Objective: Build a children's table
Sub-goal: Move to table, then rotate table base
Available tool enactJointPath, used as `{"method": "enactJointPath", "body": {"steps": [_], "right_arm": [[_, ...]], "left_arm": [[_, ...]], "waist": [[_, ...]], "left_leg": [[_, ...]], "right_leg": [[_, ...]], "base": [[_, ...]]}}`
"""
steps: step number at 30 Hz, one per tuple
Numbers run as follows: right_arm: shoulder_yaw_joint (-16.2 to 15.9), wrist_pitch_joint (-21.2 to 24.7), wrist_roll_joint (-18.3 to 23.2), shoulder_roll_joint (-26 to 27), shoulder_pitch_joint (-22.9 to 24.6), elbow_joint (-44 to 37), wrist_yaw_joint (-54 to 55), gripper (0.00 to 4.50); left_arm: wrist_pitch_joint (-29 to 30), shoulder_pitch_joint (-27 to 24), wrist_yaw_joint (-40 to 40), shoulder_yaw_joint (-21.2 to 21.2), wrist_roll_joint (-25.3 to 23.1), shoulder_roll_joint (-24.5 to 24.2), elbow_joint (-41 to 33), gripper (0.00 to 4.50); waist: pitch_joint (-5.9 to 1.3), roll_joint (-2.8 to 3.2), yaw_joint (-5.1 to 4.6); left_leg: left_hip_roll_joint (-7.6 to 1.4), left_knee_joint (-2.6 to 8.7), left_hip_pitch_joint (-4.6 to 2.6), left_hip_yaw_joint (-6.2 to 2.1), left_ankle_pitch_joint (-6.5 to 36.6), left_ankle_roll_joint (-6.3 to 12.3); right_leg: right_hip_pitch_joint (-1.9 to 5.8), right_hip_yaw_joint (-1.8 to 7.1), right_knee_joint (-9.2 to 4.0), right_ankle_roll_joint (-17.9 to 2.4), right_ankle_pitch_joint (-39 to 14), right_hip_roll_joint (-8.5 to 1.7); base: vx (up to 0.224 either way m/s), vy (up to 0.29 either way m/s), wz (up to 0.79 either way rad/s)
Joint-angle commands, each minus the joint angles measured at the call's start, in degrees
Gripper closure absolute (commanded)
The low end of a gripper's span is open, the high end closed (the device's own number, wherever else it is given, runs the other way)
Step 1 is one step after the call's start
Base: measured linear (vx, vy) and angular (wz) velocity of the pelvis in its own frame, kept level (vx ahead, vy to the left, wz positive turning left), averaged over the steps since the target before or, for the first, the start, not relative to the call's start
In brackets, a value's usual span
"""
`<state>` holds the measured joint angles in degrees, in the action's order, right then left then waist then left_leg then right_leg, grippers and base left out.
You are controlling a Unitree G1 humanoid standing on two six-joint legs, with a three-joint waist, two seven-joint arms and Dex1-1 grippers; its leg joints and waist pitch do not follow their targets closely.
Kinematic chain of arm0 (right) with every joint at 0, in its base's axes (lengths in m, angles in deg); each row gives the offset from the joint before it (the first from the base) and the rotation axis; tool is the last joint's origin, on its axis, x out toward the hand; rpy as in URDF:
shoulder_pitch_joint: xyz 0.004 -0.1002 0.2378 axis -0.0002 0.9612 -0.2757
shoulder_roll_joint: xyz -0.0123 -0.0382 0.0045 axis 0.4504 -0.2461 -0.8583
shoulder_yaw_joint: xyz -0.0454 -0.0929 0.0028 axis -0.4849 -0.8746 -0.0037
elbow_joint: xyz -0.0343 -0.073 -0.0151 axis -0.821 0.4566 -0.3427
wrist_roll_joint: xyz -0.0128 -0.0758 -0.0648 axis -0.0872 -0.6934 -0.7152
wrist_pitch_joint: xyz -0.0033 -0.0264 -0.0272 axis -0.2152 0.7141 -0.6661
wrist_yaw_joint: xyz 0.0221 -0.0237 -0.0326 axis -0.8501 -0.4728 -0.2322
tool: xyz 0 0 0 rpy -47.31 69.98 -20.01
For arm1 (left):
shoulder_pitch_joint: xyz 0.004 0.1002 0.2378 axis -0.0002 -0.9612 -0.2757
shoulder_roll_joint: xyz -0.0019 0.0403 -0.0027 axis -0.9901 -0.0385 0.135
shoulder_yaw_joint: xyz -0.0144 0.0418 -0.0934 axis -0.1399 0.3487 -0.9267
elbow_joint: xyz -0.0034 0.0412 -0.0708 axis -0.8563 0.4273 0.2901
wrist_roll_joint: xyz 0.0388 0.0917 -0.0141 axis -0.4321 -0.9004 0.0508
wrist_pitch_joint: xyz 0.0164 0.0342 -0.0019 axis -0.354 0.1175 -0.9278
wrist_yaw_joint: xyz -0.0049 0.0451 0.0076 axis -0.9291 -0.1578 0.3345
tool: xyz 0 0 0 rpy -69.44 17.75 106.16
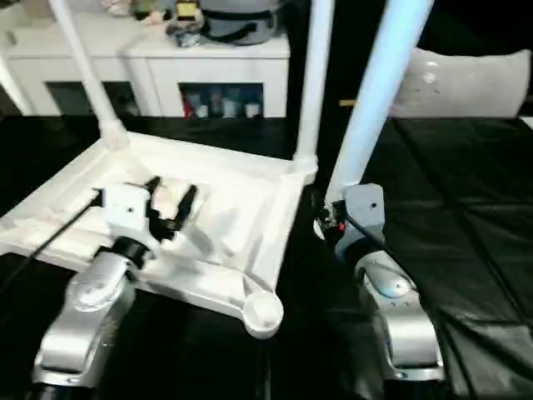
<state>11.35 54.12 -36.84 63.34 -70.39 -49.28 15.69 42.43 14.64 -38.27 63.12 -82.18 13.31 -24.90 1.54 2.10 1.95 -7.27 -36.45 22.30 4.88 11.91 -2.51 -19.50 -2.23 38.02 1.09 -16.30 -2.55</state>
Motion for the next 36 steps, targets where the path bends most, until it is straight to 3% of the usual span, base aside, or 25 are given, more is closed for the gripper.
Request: {"method": "enactJointPath", "body": {"steps": [1, 2, 4, 5, 8, 9, 10, 11, 13, 14, 16, 19, 20, 22, 25, 26, 28, 31, 32, 36], "right_arm": [[1.3, 0.4, 0.9, -0.1, -1.1, -0.2, 0.8, 2.59], [2.3, 0.3, 0.8, -0.4, -1.3, 0.4, 1.7, 2.59], [3.6, 0.7, 1.5, -0.9, -1.6, 1.0, 1.6, 2.59], [4.3, 0.9, 2.2, -1.3, -1.8, 1.2, 0.8, 2.59], [4.9, 0.4, 2.7, -1.6, -2.2, 1.6, 0.0, 2.59], [5.2, -0.3, 3.1, -1.6, -2.3, 1.9, -0.6, 2.59], [5.8, -1.9, 3.4, -1.8, -2.9, 3.0, -0.8, 2.59], [5.8, -2.0, 3.4, -1.9, -3.0, 3.1, -0.8, 2.59], [5.6, -2.7, 3.2, -3.4, -3.5, 4.6, -2.3, 2.59], [5.6, -2.7, 3.2, -3.4, -3.5, 4.6, -2.3, 2.59], [6.0, -3.0, 5.6, -3.9, -3.7, 5.1, -5.4, 2.59], [5.8, -2.9, 6.8, -4.8, -3.7, 5.4, -8.5, 2.59], [5.4, -3.0, 7.4, -5.3, -3.5, 5.6, -10.3, 2.59], [4.8, -3.1, 7.8, -5.9, -3.1, 5.6, -11.7, 2.59], [4.0, -3.3, 8.6, -6.9, -2.2, 5.5, -14.2, 2.59], [3.9, -3.2, 8.8, -7.0, -1.9, 5.2, -14.6, 2.59], [3.9, -3.1, 8.9, -7.1, -1.4, 4.9, -14.9, 2.59], [3.9, -3.2, 8.7, -7.2, -0.7, 4.8, -15.4, 2.59], [3.8, -3.2, 8.7, -7.2, -0.7, 4.8, -15.4, 2.59], [3.4, -3.5, 8.7, -7.3, -0.1, 4.9, -15.8, 2.59]], "left_arm": [[-0.5, 0.7, -1.2, -0.7, 0.3, -0.8, 0.7, 1.16], [-0.9, 1.5, -1.9, -0.9, 0.4, -1.4, 1.6, 1.16], [-1.6, 2.9, -3.2, -0.9, 0.5, -2.5, 3.2, 1.16], [-1.9, 3.9, -4.8, -0.5, 0.7, -3.6, 4.4, 1.16], [-2.5, 5.0, -7.1, -0.1, 0.9, -4.9, 6.0, 1.16], [-2.5, 5.5, -8.4, 0.2, 1.1, -5.5, 6.6, 1.16], [-2.3, 6.7, -12.3, 1.0, 1.9, -7.0, 7.9, 1.16], [-2.3, 6.8, -12.6, 1.1, 2.0, -7.2, 8.0, 1.16], [-2.6, 8.5, -20.0, 3.5, 2.9, -9.9, 9.7, 1.16], [-2.6, 8.5, -20.0, 3.5, 2.9, -9.9, 9.7, 1.16], [-3.7, 9.8, -27.7, 6.3, 3.7, -12.5, 10.9, 1.16], [-2.5, 10.9, -37.2, 10.0, 5.1, -16.1, 11.2, 1.16], [-2.9, 11.3, -41.0, 11.6, 4.9, -17.4, 11.7, 1.16], [-2.8, 11.8, -44.6, 13.2, 5.0, -18.6, 12.0, 1.49], [-3.0, 13.2, -51.9, 15.7, 5.8, -20.5, 12.8, 1.85], [-3.0, 13.6, -53.4, 16.2, 6.1, -21.0, 13.0, 1.85], [-2.7, 14.0, -55.9, 17.2, 6.5, -22.0, 13.0, 1.98], [-2.5, 14.5, -59.3, 18.6, 6.4, -23.4, 12.6, 2.31], [-2.6, 14.5, -59.6, 18.7, 6.3, -23.5, 12.6, 2.42], [-6.0, 15.9, -60.1, 21.0, 2.1, -23.8, 15.8, 2.72]], "waist": [[-3.90, -0.20, 0.24], [-3.36, -0.22, 0.58], [-2.85, -0.11, 0.91], [-2.41, 0.09, 1.15], [-1.75, 0.09, 0.89], [-1.50, 0.33, 0.85], [-1.35, 0.03, 0.67], [-1.48, 0.20, 0.63], [-1.66, 0.12, 0.68], [-1.66, 0.10, 0.65], [-1.78, -0.33, 0.75], [-2.32, 0.26, 1.10], [-2.42, -0.02, 1.10], [-2.56, 0.01, 1.37], [-2.45, 0.05, 1.68], [-2.35, 1.01, 1.79], [-2.23, 0.58, 1.65], [-2.12, 0.58, 1.62], [-2.05, 0.84, 1.66], [-1.91, 0.71, 1.56]], "left_leg": [[-4.17, 2.93, -0.70, -1.26, -16.0, 5.11], [-4.52, 3.33, -0.95, -1.00, -10.7, 4.76], [-4.58, 4.07, -1.03, -0.61, -3.0, 4.06], [-4.91, 4.98, -1.41, -0.46, 5.9, 2.75], [-5.13, 6.06, -1.69, 0.02, 14.1, 0.87], [-5.09, 6.29, -2.07, 0.39, 18.7, -0.42], [-5.03, 6.45, -2.19, 0.67, 21.3, -1.46], [-4.95, 6.49, -2.21, 0.75, 21.5, -2.26], [-4.95, 6.72, -1.75, 0.70, 19.8, -2.35], [-5.03, 6.65, -1.91, 0.78, 19.4, -2.35], [-5.04, 6.52, -1.51, 1.03, 16.7, -1.02], [-5.09, 6.17, -1.26, 1.34, 10.9, 0.62], [-5.07, 6.13, -1.22, 1.45, 9.9, 1.06], [-5.05, 5.78, -1.04, 1.89, 6.8, 3.07], [-5.32, 5.85, -1.31, 2.17, 8.0, 3.19], [-5.35, 5.94, -1.33, 2.07, 8.9, 2.65], [-5.47, 6.24, -1.43, 2.11, 11.2, 1.87], [-5.52, 6.37, -1.46, 2.19, 12.2, 1.29], [-5.47, 6.41, -1.46, 2.17, 12.6, 1.18], [-5.57, 6.57, -1.42, 2.18, 13.9, 0.65]], "right_leg": [[2.66, 2.14, -2.03, -8.0, 34.1, -4.06], [1.97, 2.11, -2.85, -9.6, 28.1, -4.45], [1.91, 2.20, -3.69, -11.3, 19.6, -4.95], [1.84, 2.33, -4.44, -12.6, 10.4, -5.29], [1.36, 2.45, -5.34, -12.6, 1.5, -5.39], [1.02, 2.65, -5.83, -12.2, -4.7, -5.63], [0.83, 2.87, -6.39, -11.4, -9.9, -5.88], [0.54, 2.96, -6.57, -10.7, -11.8, -5.93], [0.69, 2.86, -6.36, -10.1, -10.6, -5.81], [0.44, 2.93, -6.34, -10.2, -9.5, -5.83], [0.70, 3.01, -6.15, -10.9, -5.7, -6.02], [0.76, 2.77, -5.24, -12.1, 2.2, -5.82], [0.89, 2.74, -5.19, -12.2, 4.4, -5.82], [0.93, 2.77, -4.92, -13.0, 9.2, -6.02], [0.75, 2.69, -5.02, -14.0, 6.6, -5.97], [0.64, 2.69, -4.94, -14.3, 5.4, -5.97], [0.65, 2.71, -5.13, -14.5, 3.4, -5.88], [0.58, 2.77, -5.25, -15.0, 1.9, -5.92], [0.55, 2.79, -5.29, -14.9, 1.3, -5.95], [0.60, 2.91, -5.53, -14.7, -0.4, -6.05]], "base": [[0.000, 0.000, 0.00], [0.000, 0.000, 0.00], [0.000, 0.000, 0.00], [-0.057, 0.032, 0.02], [-0.066, 0.030, 0.02], [-0.057, 0.023, 0.03], [-0.057, 0.023, 0.03], [-0.050, 0.017, 0.00], [0.000, 0.000, 0.00], [0.000, 0.000, 0.00], [0.000, 0.000, 0.00], [0.000, 0.000, 0.00], [0.000, 0.000, 0.00], [0.000, 0.000, 0.00], [0.000, 0.000, 0.00], [0.000, 0.000, 0.00], [0.000, 0.000, 0.00], [0.000, 0.000, 0.00], [0.000, 0.000, 0.00], [0.000, 0.000, 0.00]]}}
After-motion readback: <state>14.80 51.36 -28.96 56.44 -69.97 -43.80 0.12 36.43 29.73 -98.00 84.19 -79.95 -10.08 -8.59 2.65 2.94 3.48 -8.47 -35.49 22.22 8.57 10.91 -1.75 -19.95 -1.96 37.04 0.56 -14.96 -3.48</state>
